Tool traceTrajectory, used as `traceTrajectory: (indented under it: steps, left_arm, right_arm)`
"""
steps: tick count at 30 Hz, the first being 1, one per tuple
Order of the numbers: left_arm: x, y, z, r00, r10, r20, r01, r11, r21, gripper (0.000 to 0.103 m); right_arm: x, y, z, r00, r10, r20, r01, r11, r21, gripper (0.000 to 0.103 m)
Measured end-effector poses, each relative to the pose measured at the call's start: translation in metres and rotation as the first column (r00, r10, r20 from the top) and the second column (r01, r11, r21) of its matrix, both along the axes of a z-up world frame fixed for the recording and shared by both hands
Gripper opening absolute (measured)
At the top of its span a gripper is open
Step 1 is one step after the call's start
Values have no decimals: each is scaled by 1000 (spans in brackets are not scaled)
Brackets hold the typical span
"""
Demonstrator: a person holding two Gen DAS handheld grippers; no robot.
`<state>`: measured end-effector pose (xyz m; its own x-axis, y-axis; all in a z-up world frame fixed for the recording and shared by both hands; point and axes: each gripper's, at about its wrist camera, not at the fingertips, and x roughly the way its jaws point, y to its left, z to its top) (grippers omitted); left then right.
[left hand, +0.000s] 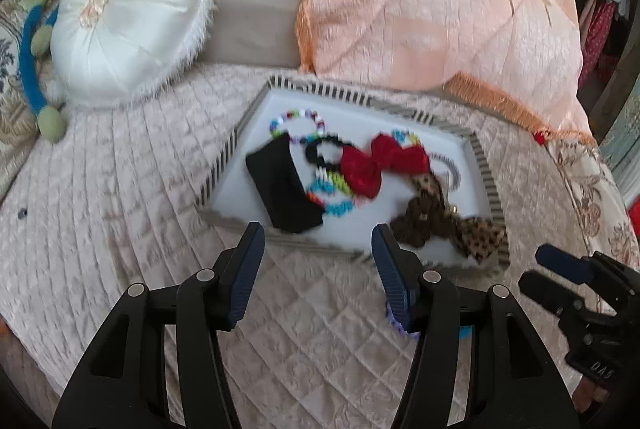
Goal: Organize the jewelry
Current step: 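Move both grippers back to the purple and blue bead bracelets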
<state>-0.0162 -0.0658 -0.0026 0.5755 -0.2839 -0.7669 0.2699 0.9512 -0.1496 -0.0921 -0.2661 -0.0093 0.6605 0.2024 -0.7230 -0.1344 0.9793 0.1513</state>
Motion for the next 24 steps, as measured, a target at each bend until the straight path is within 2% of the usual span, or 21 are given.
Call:
traceTrajectory:
  steps: [4, 8, 15, 17, 18, 19, 24]
  left_arm:
    - [-7, -5, -17, 998, -35, -42, 35, 999, -9, 56]
    - [-8, -19, -41, 989, -84, -117, 86, 996, 7, 56]
    - [-4, -25, -57, 983, -105, -151, 113, 993, 42, 56]
    - [-4, -26, -59, 981, -113, -157, 121, 992, 44, 56]
    - [-4, -28, -59, 980, -120, -157, 128, 991, 45, 56]
    - [-5, -29, -60, 980, -125, -157, 133, 990, 45, 56]
    - [-7, -43, -66, 971, -165, -173, 178, 982, 59, 56]
  right_arm:
    - [-8, -3, -29, 997, 20, -76, -21, 1000, -14, 39]
    - [-7, -8, -58, 989, 4, -149, -10, 999, -40, 33]
    - [6, -7, -93, 973, 12, -229, -25, 998, -56, 30]
    - [7, -4, -99, 970, 16, -244, -36, 996, -81, 23]
    - [5, -3, -99, 971, 12, -240, -37, 994, -99, 13]
    - [5, -4, -97, 969, 6, -245, -34, 993, -111, 10]
    - [-10, -25, -91, 966, -37, -258, 6, 993, -122, 10]
